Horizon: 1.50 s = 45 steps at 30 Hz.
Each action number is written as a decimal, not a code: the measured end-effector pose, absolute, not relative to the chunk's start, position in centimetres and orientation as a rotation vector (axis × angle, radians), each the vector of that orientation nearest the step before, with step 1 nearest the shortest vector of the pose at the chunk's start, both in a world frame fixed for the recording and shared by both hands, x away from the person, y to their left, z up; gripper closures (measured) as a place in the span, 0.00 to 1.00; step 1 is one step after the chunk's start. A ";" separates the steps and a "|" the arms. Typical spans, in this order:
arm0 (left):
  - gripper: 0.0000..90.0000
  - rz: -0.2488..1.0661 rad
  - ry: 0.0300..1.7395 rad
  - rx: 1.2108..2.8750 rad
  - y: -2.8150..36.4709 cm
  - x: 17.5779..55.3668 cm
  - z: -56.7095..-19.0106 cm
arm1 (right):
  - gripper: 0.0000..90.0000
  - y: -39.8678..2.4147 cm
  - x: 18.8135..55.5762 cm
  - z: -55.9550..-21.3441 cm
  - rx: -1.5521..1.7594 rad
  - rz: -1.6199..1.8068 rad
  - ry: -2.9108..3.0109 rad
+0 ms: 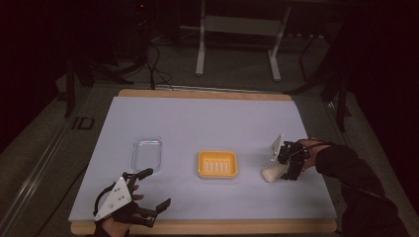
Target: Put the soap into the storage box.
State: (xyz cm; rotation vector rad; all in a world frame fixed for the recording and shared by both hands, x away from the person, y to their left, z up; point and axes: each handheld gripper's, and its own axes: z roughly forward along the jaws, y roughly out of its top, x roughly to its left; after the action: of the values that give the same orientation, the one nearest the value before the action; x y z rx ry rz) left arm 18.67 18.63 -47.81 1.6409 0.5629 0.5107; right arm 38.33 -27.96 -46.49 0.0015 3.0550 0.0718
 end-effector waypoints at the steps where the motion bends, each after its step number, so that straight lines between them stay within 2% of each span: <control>1: 0.01 0.510 0.563 1.641 18.6 18.7 -47.8 | 0.23 -27.8 38.3 -46.5 -0.008 0.084 3.058; 7: 0.01 0.505 0.557 1.645 18.5 18.7 -47.8 | 0.24 -27.1 37.8 -46.4 -0.059 0.153 3.076; 22: 0.01 0.501 0.557 1.644 18.6 18.7 -47.9 | 0.26 -26.0 37.5 -48.7 -0.147 0.096 3.090; 32: 0.01 0.499 0.557 1.644 18.6 18.7 -47.9 | 0.37 -26.0 37.6 -49.7 -0.177 0.116 3.089; 35: 0.01 0.499 0.558 1.644 18.6 18.7 -47.9 | 0.44 -26.0 37.6 -49.7 -0.193 0.103 3.111; 45: 0.01 0.497 0.557 1.644 18.6 18.7 -47.9 | 0.46 -25.5 38.0 -49.7 -0.072 0.060 3.159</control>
State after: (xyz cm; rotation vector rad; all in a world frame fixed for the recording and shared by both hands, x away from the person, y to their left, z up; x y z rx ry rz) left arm 18.72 18.56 -47.88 1.6436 0.5566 0.4966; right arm 37.99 -25.54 -49.69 -0.0725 3.1590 0.0598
